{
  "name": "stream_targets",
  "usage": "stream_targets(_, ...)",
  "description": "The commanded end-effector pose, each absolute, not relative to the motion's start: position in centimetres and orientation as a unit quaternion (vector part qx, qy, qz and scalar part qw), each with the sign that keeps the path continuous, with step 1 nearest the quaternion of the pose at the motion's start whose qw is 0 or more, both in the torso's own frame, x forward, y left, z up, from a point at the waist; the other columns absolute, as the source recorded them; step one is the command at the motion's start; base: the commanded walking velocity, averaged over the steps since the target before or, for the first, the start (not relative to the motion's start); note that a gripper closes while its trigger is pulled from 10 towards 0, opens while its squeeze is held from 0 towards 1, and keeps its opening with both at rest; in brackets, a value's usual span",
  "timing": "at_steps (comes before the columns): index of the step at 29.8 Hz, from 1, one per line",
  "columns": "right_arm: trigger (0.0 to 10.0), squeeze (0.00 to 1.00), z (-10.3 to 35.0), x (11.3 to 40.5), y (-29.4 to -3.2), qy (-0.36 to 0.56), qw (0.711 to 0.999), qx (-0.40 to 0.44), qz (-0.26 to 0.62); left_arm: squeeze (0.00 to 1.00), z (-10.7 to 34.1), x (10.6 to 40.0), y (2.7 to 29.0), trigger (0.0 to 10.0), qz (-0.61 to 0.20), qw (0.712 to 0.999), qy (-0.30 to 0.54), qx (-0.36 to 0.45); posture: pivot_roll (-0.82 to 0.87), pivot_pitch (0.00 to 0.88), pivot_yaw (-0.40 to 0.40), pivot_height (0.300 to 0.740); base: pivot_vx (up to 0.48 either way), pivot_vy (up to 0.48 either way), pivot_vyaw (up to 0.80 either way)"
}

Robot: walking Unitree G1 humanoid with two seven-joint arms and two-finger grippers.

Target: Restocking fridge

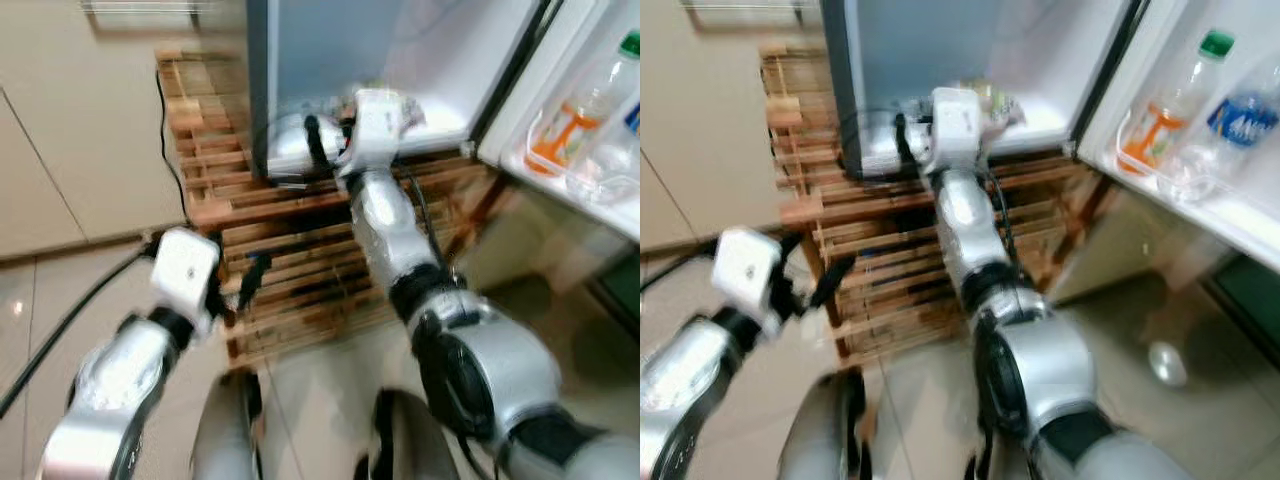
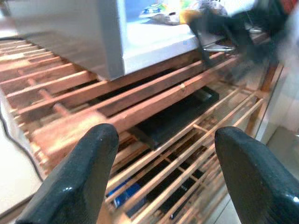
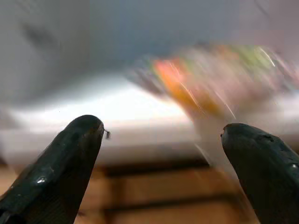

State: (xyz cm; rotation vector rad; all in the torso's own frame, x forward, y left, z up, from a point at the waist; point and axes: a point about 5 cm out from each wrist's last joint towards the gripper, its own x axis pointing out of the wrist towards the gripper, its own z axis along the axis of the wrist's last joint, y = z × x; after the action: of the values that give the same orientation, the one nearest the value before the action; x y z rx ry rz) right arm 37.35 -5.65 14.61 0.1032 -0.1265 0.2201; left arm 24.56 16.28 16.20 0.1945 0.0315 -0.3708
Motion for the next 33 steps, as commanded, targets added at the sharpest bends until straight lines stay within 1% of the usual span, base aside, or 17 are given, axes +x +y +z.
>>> stream_targets(1,10.0,0.0,16.1,37.4,-5.7,-0.109,0.987,0.042,0.112,0.0,15.9,25.1,16.2,10.0,-0.181,0.979,0.018,0.09,0.06,0.0,-0.059,0.591,0.0,0.0,0.0)
stream_targets(3,10.0,0.0,15.3,36.2,-7.0,-0.135,0.985,0.016,0.104,0.0,15.6,26.5,16.7,10.0,-0.163,0.983,0.016,0.078,0.01,0.0,-0.039,0.591,0.0,0.0,0.0)
stream_targets(5,10.0,0.0,14.4,35.2,-8.6,-0.142,0.986,0.0,0.087,0.0,15.5,28.1,17.2,10.0,-0.139,0.989,0.017,0.054,-0.03,0.0,-0.028,0.591,0.0,0.0,0.0)
stream_targets(7,10.0,0.0,14.2,35.0,-9.0,-0.142,0.987,-0.002,0.081,0.0,15.4,28.6,17.3,10.0,-0.132,0.99,0.016,0.047,-0.03,0.0,-0.028,0.591,0.0,0.0,0.0)
stream_targets(8,10.0,0.0,13.7,34.2,-10.4,-0.14,0.988,-0.01,0.063,0.0,15.6,29.6,17.0,10.0,-0.127,0.991,0.006,0.036,-0.06,0.0,-0.023,0.591,0.0,0.0,-0.78)
stream_targets(9,10.0,0.0,13.4,33.9,-11.0,-0.136,0.989,-0.014,0.06,0.0,15.7,30.0,16.6,10.0,-0.129,0.991,-0.001,0.037,-0.07,0.0,-0.023,0.591,0.0,0.0,-0.78)
stream_targets(13,10.0,0.0,12.9,33.2,-12.2,-0.128,0.99,-0.026,0.046,0.0,16.0,31.3,15.2,10.0,-0.138,0.989,-0.02,0.041,-0.1,0.0,-0.013,0.591,0.0,0.0,-0.74)
stream_targets(16,10.0,0.0,13.0,32.7,-12.6,-0.127,0.99,-0.033,0.044,0.0,16.5,32.3,13.9,10.0,-0.151,0.987,-0.038,0.041,-0.12,0.0,-0.006,0.591,0.31,0.0,-0.74)
stream_targets(17,10.0,0.0,13.0,32.7,-12.6,-0.127,0.99,-0.033,0.044,0.0,16.5,32.3,13.9,10.0,-0.151,0.987,-0.038,0.041,-0.12,0.0,-0.006,0.591,0.334,0.0,-0.74)
stream_targets(18,10.0,0.0,13.0,32.6,-12.8,-0.125,0.991,-0.035,0.043,0.0,16.8,32.8,13.2,10.0,-0.158,0.985,-0.049,0.046,-0.12,0.0,-0.002,0.591,0.33,0.0,-0.74)
stream_targets(22,10.0,0.0,13.1,32.5,-12.6,-0.123,0.99,-0.038,0.05,0.0,17.1,33.8,12.6,10.0,-0.146,0.986,-0.06,0.052,-0.12,0.0,0.001,0.591,0.0,0.0,-0.69)
stream_targets(27,10.0,0.0,13.2,32.4,-12.1,-0.12,0.99,-0.038,0.059,0.0,17.9,34.8,11.3,10.0,-0.15,0.984,-0.079,0.049,-0.13,0.0,0.011,0.591,0.0,0.0,0.0)
stream_targets(30,10.0,0.0,13.2,32.1,-12.0,-0.118,0.99,-0.042,0.064,0.0,18.7,35.3,11.7,10.0,-0.133,0.986,-0.094,0.03,-0.14,0.0,0.023,0.591,0.0,0.0,0.0)
stream_targets(33,10.0,0.0,13.1,31.9,-12.1,-0.117,0.99,-0.043,0.062,0.0,19.1,35.5,12.3,10.0,-0.114,0.988,-0.105,0.017,-0.14,0.0,0.029,0.591,0.31,0.2,0.0)
